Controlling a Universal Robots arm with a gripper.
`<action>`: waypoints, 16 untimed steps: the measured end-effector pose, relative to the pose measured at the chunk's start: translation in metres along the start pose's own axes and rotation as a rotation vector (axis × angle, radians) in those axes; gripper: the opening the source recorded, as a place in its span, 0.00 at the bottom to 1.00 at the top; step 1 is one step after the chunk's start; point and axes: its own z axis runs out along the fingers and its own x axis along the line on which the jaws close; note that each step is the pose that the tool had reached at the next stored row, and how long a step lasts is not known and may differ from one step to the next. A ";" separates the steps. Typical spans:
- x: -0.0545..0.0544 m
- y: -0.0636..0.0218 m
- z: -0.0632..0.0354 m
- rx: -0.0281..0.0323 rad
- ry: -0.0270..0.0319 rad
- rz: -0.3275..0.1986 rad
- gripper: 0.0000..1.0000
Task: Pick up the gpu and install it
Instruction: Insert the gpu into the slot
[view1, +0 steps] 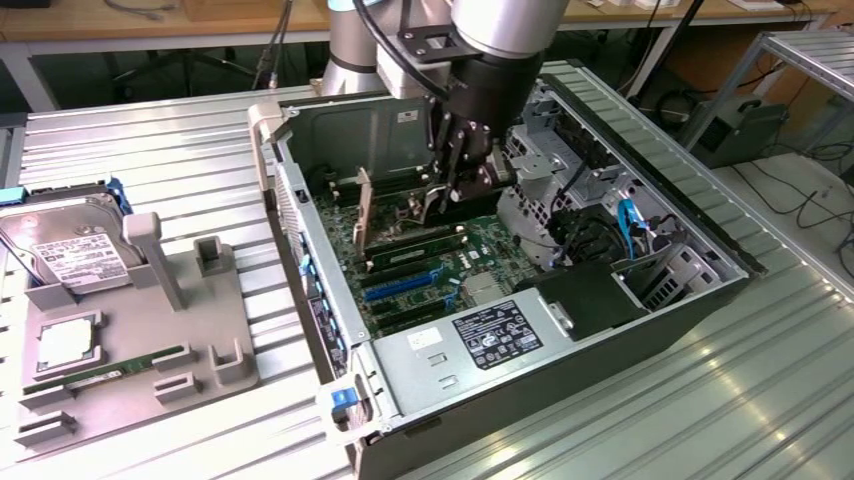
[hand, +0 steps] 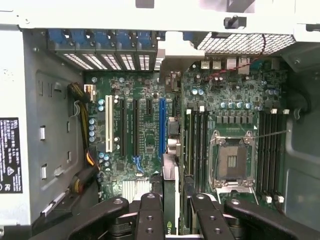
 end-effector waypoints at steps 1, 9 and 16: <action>0.000 0.0010 0.0025 0.0000 0.0000 0.000 0.26; 0.001 0.0081 0.0195 0.0000 -0.0001 0.000 0.26; 0.002 0.0183 0.0343 0.0000 0.0000 0.000 0.26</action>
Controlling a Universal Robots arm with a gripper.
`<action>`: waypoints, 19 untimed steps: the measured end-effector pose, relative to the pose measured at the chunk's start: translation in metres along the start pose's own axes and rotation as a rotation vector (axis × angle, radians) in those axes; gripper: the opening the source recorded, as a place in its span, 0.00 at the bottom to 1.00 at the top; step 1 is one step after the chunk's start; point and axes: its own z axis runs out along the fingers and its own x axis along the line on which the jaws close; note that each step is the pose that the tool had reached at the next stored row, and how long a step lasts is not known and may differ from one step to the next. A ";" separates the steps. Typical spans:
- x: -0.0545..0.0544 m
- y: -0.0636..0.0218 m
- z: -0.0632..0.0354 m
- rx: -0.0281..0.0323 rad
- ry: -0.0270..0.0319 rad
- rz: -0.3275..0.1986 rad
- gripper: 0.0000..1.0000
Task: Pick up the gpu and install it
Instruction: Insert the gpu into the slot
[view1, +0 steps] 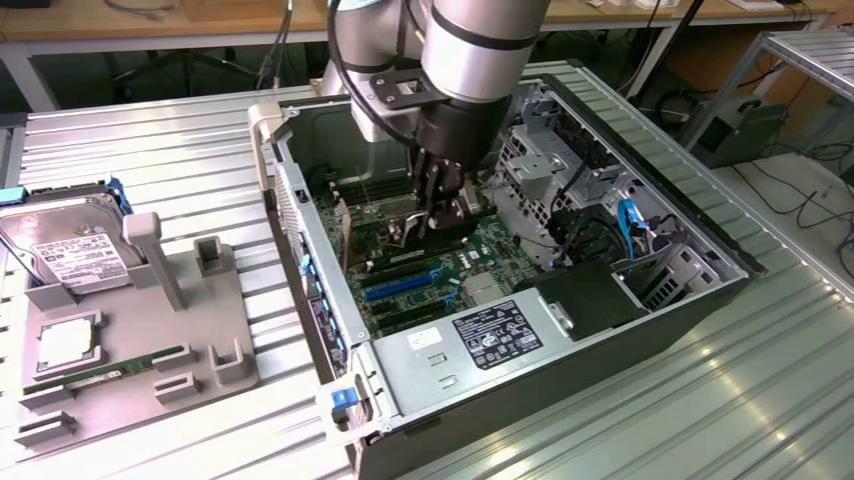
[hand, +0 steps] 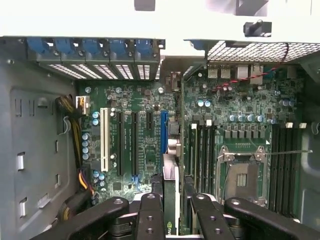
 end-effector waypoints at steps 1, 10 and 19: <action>0.000 0.0004 0.0018 0.0000 0.0001 0.000 0.26; 0.006 0.0029 0.0212 -0.0011 0.0003 -0.024 0.26; 0.007 0.0082 0.0354 -0.0012 0.0016 -0.024 0.26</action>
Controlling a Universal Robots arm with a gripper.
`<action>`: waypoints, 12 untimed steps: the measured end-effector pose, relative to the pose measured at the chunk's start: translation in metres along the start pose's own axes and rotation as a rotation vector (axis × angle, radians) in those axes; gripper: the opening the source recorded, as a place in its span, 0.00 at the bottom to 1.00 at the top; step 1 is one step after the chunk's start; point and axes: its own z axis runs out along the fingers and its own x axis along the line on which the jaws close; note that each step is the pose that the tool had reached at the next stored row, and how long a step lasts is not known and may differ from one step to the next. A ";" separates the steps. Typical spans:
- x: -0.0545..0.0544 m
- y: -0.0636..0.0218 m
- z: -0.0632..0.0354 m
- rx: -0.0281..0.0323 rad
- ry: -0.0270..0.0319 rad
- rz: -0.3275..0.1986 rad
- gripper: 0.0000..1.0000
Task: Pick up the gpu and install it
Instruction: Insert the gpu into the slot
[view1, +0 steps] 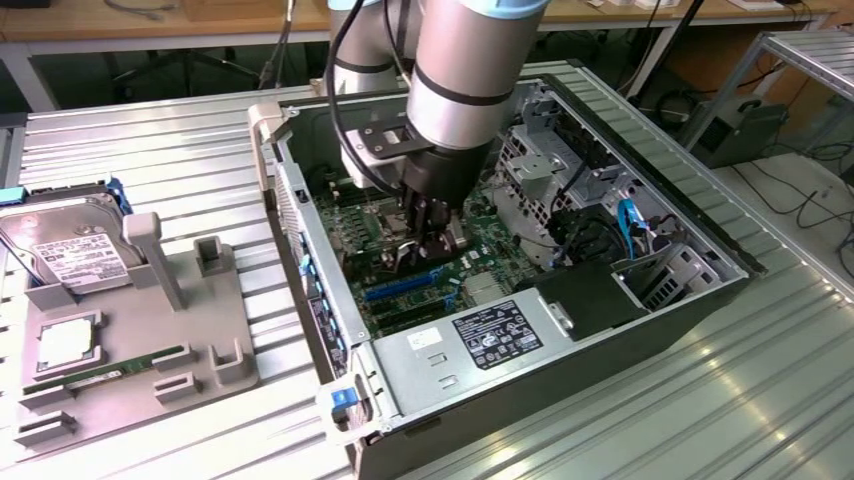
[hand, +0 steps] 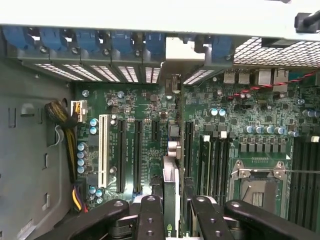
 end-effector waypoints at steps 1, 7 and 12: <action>0.000 0.0003 0.0011 0.0000 0.0002 0.000 0.26; -0.002 0.0003 0.0046 -0.0002 0.0013 0.000 0.26; -0.001 -0.0025 0.0218 -0.0191 0.0044 0.030 0.26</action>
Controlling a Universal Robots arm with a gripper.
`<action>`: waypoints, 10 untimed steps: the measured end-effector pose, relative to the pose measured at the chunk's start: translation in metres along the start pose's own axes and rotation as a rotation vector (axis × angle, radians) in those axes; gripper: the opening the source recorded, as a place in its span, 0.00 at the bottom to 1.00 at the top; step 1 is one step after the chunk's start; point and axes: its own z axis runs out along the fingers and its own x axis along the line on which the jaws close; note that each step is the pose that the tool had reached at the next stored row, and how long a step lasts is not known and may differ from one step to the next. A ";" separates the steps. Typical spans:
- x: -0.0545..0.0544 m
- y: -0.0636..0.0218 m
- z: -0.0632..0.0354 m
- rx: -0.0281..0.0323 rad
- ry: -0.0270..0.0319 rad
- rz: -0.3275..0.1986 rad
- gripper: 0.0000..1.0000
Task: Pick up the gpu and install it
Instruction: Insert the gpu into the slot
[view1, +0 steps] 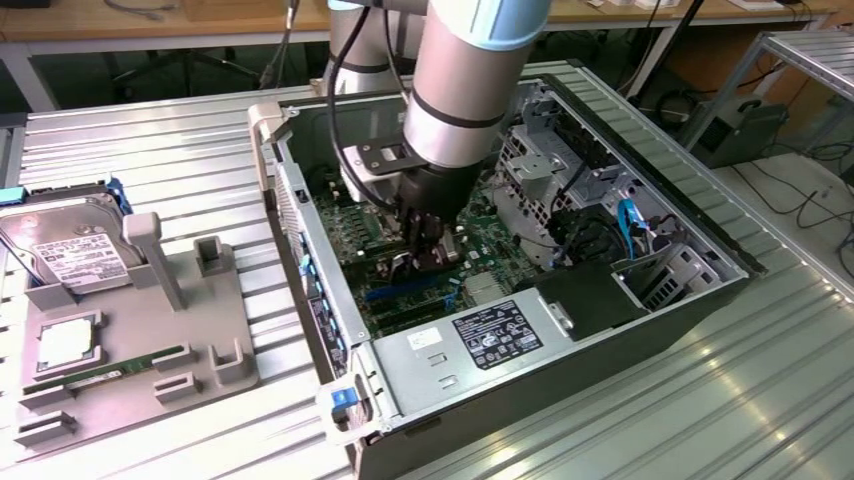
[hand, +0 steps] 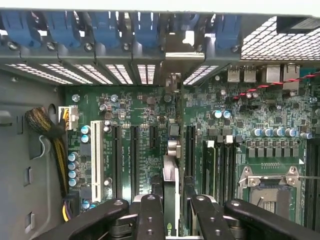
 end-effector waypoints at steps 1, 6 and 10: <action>0.001 -0.0045 0.0004 -0.0002 0.0002 0.000 0.26; 0.002 0.0034 0.0128 0.0014 0.0011 0.000 0.26; 0.001 0.0034 0.0125 0.0008 0.0006 0.000 0.26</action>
